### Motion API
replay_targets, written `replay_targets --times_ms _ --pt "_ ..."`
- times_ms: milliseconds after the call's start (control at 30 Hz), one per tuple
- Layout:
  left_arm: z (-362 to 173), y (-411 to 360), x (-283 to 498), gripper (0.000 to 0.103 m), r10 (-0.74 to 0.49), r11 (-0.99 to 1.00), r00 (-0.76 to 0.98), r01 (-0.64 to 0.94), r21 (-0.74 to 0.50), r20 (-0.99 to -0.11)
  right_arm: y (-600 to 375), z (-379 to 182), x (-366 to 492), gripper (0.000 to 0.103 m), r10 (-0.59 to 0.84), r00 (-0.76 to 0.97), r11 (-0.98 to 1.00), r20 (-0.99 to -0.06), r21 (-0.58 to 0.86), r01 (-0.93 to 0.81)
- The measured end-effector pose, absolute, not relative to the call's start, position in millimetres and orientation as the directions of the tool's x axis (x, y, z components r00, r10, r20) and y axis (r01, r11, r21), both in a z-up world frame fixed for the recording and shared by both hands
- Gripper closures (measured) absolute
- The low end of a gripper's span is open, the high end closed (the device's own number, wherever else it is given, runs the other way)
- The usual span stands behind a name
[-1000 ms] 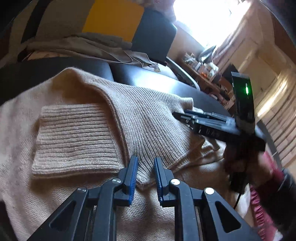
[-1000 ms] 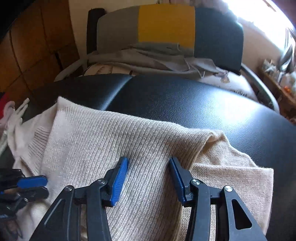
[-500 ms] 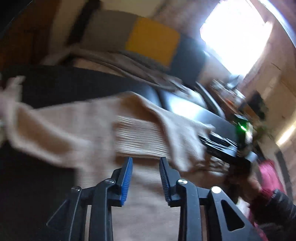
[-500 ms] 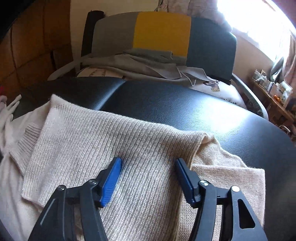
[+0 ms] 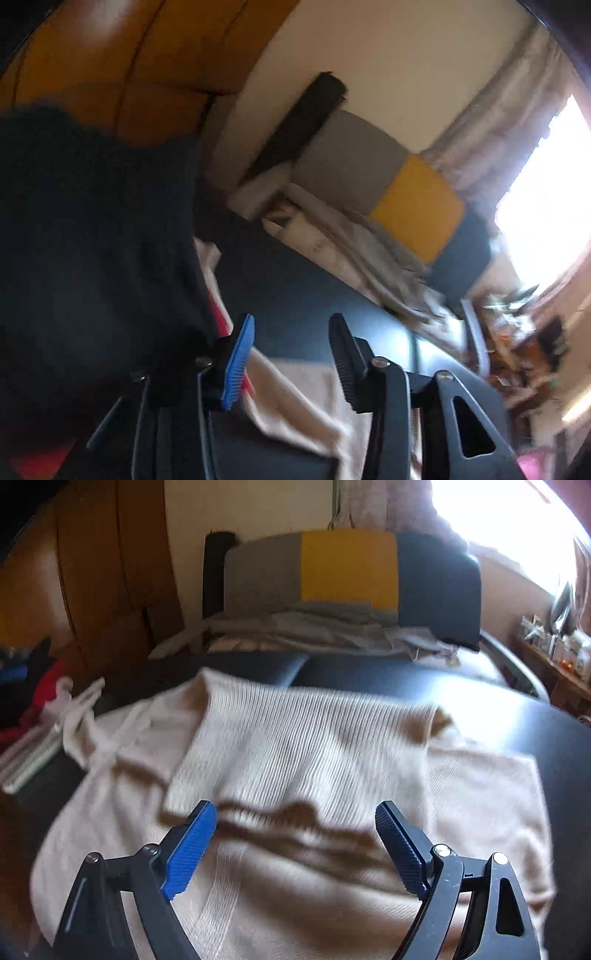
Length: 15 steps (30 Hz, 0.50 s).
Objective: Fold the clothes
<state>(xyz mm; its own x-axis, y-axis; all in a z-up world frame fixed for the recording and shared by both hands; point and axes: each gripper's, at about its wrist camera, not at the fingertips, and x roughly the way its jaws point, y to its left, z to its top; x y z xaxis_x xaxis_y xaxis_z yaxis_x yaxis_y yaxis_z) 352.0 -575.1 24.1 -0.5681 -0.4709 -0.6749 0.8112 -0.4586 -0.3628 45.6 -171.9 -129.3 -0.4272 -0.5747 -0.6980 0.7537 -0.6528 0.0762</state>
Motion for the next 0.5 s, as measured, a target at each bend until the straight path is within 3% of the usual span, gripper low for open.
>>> replay_targets --times_ms 133,267,400,500 --pt "16.7 -631.0 285.8 0.053 -0.440 -0.451 -0.310 0.888 -0.092 -0.843 -169.4 -137.4 45.7 0.011 -0.587 -0.403 -0.646 -0.703 0.106 0.756" --pt "-24.6 -683.8 224.5 0.053 -0.357 -0.437 -0.048 0.891 0.122 -0.933 -165.9 -140.4 39.7 0.004 -0.615 -0.364 -0.627 -0.700 0.155 0.763" --pt "-78.6 -720.8 198.2 0.053 -0.303 -0.403 0.206 0.857 0.321 -0.930 -165.4 -141.8 36.7 0.000 -0.634 -0.331 -0.608 -0.699 0.185 0.772" --pt "-107.6 -741.4 198.0 0.053 -0.268 -0.358 0.304 0.850 0.388 -0.914 -163.4 -143.2 34.7 0.000 -0.650 -0.314 -0.600 -0.692 0.214 0.770"
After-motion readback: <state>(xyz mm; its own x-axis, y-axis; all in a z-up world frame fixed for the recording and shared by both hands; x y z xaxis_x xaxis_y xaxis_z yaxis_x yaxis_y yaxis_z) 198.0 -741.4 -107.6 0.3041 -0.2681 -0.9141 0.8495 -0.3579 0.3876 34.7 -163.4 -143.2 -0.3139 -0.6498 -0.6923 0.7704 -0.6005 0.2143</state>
